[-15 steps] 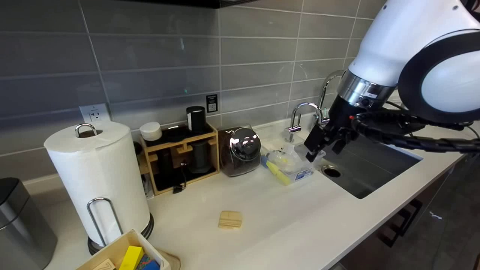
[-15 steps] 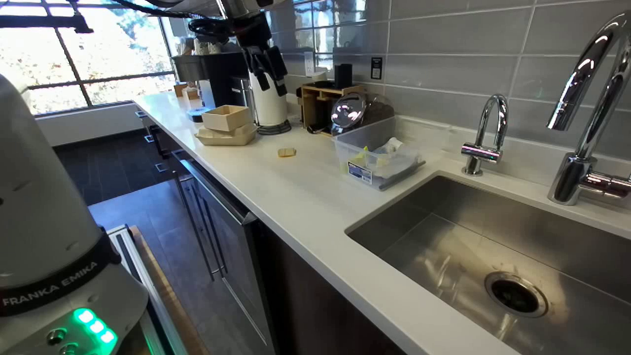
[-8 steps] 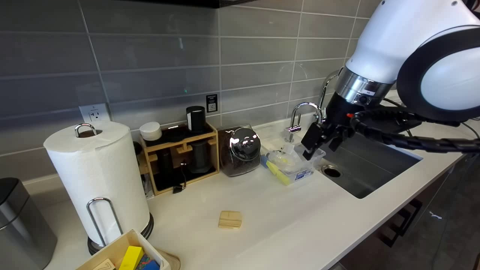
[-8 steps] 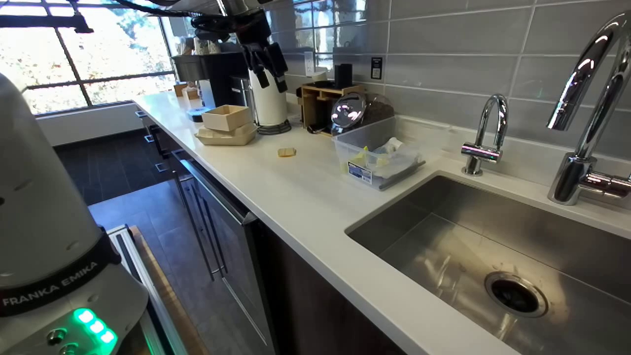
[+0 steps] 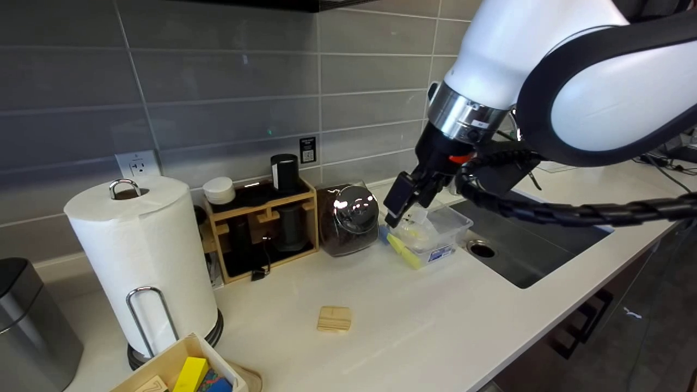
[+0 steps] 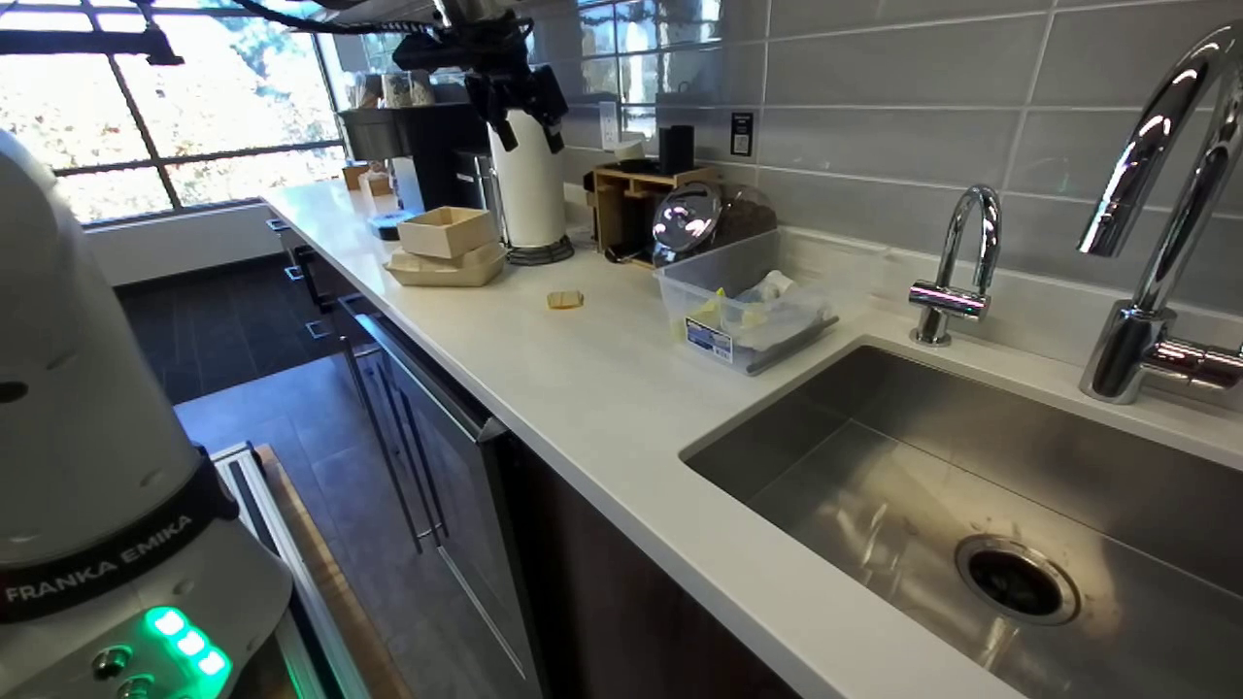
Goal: Tear one paper towel from the roll.
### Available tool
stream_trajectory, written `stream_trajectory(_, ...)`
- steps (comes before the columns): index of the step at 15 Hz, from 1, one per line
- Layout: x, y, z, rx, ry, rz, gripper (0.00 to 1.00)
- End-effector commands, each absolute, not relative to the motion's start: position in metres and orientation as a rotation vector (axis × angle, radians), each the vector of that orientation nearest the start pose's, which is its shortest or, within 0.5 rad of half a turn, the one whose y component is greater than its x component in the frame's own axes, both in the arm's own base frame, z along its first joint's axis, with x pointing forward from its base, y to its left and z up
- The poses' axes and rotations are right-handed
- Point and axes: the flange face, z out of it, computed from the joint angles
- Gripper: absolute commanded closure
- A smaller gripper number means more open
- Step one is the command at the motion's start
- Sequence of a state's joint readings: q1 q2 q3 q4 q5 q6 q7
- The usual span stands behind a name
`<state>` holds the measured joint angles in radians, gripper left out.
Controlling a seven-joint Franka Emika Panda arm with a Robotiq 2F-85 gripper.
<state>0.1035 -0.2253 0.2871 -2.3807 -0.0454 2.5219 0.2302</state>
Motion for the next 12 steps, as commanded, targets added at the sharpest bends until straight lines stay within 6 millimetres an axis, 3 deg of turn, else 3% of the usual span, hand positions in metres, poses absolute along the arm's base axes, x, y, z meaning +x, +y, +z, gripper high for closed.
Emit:
stream_trajectory(1,0.488,0.230,0.435,-2.978,-0.559,-0.633,0.00)
stream_trajectory(5,0.506,0.268,0.429,-2.875,-0.694,-0.633,0.00)
stream_trajectory(8,0.519,0.293,0.432,-2.837,-0.646,-0.614,0.00)
stream_trajectory(9,0.505,0.277,0.434,-2.873,-0.667,-0.626,0.00)
stream_trajectory(12,0.515,0.289,0.435,-2.849,-0.660,-0.625,0.00)
